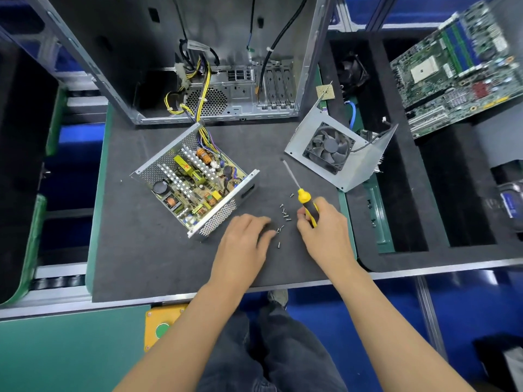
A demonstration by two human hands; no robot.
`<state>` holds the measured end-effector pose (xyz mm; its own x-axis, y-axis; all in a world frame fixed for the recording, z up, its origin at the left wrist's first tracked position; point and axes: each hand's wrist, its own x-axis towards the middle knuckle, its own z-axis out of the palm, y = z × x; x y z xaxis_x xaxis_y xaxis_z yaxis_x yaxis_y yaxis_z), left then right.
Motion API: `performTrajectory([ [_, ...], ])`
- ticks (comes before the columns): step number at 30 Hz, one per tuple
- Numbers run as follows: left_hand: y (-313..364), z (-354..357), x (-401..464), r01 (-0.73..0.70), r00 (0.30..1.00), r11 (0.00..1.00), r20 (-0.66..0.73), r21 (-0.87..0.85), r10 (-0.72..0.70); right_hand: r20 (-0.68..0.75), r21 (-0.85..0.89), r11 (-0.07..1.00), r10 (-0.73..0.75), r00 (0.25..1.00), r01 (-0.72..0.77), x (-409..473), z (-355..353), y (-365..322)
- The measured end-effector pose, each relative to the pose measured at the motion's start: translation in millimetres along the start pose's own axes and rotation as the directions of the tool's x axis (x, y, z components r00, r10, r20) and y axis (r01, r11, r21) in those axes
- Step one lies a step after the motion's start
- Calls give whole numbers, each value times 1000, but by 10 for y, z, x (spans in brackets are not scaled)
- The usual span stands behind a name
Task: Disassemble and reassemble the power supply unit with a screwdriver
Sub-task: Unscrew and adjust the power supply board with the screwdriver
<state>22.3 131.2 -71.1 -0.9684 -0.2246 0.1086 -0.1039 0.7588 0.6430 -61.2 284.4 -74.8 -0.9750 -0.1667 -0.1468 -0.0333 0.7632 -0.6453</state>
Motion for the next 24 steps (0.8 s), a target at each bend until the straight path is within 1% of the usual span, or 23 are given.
performTrajectory([
  [3, -10, 42, 64, -42, 999, 998, 27, 43, 41, -18, 38, 999, 6, 1000, -5, 41, 2, -11],
  [7, -12, 68, 99, -99, 995, 993, 31, 67, 97, -73, 34, 999, -28, 997, 31, 198, -28, -85],
  [8, -21, 67, 99, -99, 995, 993, 28, 67, 97, -71, 45, 998, -33, 997, 37, 251, -38, -96],
  [11, -37, 48, 101, -89, 996, 993, 25, 75, 87, 7, 53, 998, -30, 1000, 30, 400, -44, -113],
  [15, -40, 11, 123, -70, 998, 995, 15, 73, 69, 9, -64, 989, -129, 992, 130, 450, -41, -110],
  [20, -14, -17, 158, -1, 1000, 999, 8, 52, 0, 63, -44, 964, -257, 964, 260, 437, -61, -57],
  [22, -7, -18, 155, -1, 1000, 999, 10, 54, 1, 49, -29, 972, -230, 972, 232, 429, -70, -58],
  [24, -21, -19, 146, -8, 1000, 998, 3, 62, 8, 34, 22, 984, -177, 984, 177, 414, -87, -46],
])
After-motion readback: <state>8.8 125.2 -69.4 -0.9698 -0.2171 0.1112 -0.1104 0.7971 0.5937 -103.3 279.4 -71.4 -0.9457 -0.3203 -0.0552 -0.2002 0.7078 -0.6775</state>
